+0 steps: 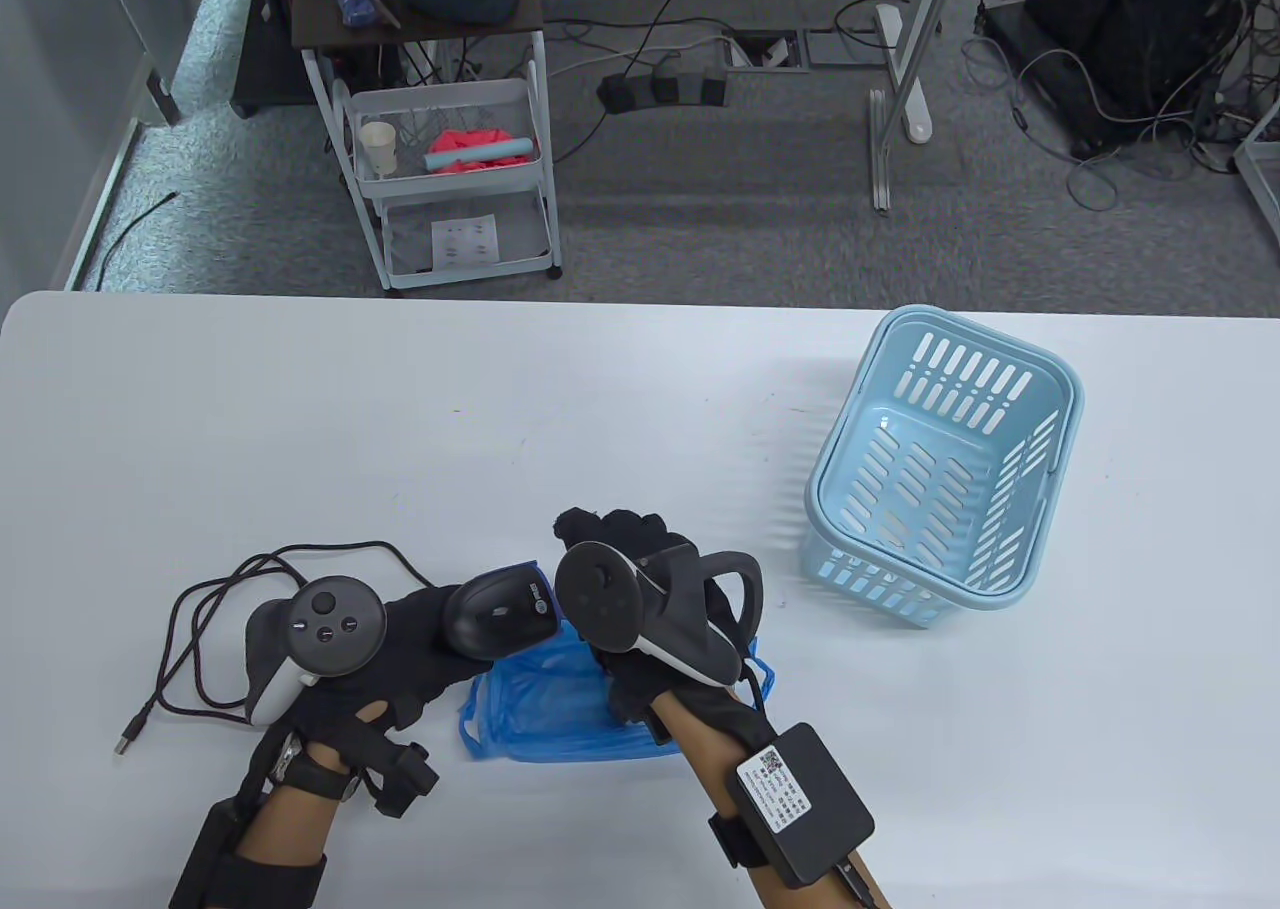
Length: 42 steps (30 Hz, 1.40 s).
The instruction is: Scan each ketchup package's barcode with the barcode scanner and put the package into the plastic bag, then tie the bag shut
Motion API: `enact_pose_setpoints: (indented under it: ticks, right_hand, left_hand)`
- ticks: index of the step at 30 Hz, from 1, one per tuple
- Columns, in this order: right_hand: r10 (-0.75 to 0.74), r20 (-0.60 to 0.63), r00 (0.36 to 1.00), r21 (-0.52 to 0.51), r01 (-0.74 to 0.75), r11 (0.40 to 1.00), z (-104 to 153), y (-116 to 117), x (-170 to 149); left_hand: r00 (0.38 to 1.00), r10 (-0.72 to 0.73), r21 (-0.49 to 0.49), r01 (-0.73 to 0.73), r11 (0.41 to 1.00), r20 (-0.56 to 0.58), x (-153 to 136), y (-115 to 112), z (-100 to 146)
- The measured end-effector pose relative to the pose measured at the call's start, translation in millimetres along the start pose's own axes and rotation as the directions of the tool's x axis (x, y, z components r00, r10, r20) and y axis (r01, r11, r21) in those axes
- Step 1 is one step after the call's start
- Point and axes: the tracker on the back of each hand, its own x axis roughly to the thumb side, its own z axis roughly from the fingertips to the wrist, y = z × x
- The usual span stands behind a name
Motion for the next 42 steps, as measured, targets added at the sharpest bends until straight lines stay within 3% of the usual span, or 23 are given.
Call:
enact_pose_setpoints:
  ticks: [18,28,42]
  right_hand:
    - [0.011,0.007,1.000,0.021,-0.011,1.000,1.7,1.1,2.3]
    - [0.006,0.055,0.998,0.036,-0.008,0.999,10.7,2.7,8.6]
    - [0.081,0.185,0.979,0.190,-0.116,0.975,20.7,25.7,37.5]
  left_hand:
    - [1.000,-0.009,-0.005,0.009,1.000,-0.013,0.9,-1.6,-0.5]
    - [0.995,-0.001,0.029,0.004,1.000,-0.097,-14.5,2.6,-1.2]
    - [0.990,0.003,0.025,0.001,1.000,-0.140,-24.4,3.0,-2.0]
